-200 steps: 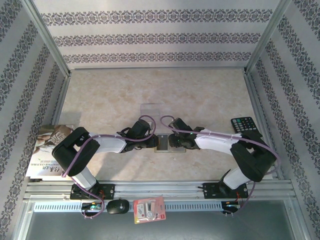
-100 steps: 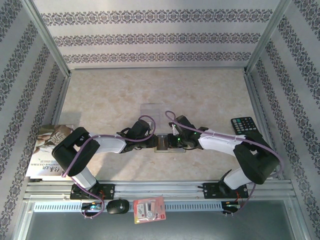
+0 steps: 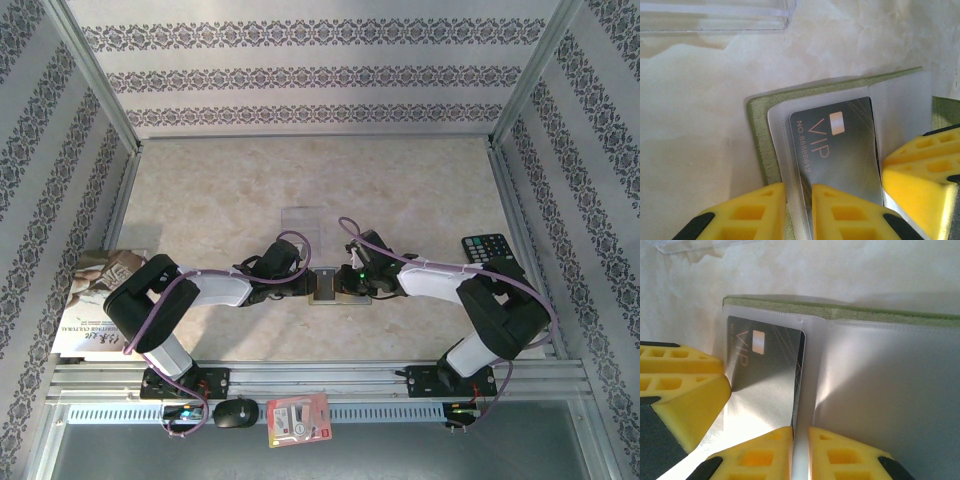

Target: Take the credit cards out of the card holder

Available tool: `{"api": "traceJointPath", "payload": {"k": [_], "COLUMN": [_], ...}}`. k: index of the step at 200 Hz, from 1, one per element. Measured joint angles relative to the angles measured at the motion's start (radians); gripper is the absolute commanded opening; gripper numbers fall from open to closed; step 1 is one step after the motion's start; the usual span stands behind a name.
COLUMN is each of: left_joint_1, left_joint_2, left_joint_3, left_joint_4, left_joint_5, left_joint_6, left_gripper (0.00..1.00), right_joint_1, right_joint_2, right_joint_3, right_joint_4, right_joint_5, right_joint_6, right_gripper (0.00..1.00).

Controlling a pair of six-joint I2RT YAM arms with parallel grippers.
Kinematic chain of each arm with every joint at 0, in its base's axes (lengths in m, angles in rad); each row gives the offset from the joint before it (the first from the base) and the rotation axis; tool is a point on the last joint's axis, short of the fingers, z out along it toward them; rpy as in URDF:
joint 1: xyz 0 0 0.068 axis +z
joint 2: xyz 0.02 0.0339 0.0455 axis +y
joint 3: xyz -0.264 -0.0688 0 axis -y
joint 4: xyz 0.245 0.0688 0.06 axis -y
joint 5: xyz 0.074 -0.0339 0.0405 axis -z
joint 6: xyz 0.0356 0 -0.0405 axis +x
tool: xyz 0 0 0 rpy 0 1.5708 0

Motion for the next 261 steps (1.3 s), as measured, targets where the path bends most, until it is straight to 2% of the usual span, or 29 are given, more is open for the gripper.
{"api": "traceJointPath", "payload": {"k": [97, 136, 167, 222, 261], "left_joint_1": [0.011, 0.021, 0.021, 0.021, 0.021], "left_joint_2": [0.007, 0.013, 0.013, 0.010, 0.010], "left_joint_3": [0.000, 0.000, 0.000, -0.005, -0.006], "left_joint_4": [0.011, 0.019, 0.019, 0.020, 0.024], "left_joint_5": [0.030, 0.051, 0.051, 0.049, 0.049], "left_joint_6": [-0.030, -0.050, -0.052, -0.053, -0.053], "left_gripper": [0.20, 0.20, 0.20, 0.20, 0.20], "right_joint_1": [-0.026, -0.032, -0.039, -0.039, -0.052], "right_joint_2": [0.024, 0.036, 0.037, -0.014, -0.072], "right_joint_3": [-0.031, -0.039, -0.050, -0.097, -0.119], "right_joint_4": [0.092, 0.122, 0.142, 0.169, 0.113], "right_joint_5": [-0.072, -0.095, -0.108, -0.068, -0.009], "right_joint_6": [0.044, 0.056, 0.072, 0.074, 0.073], "right_gripper": [0.18, 0.11, 0.00, 0.00, 0.00]}}
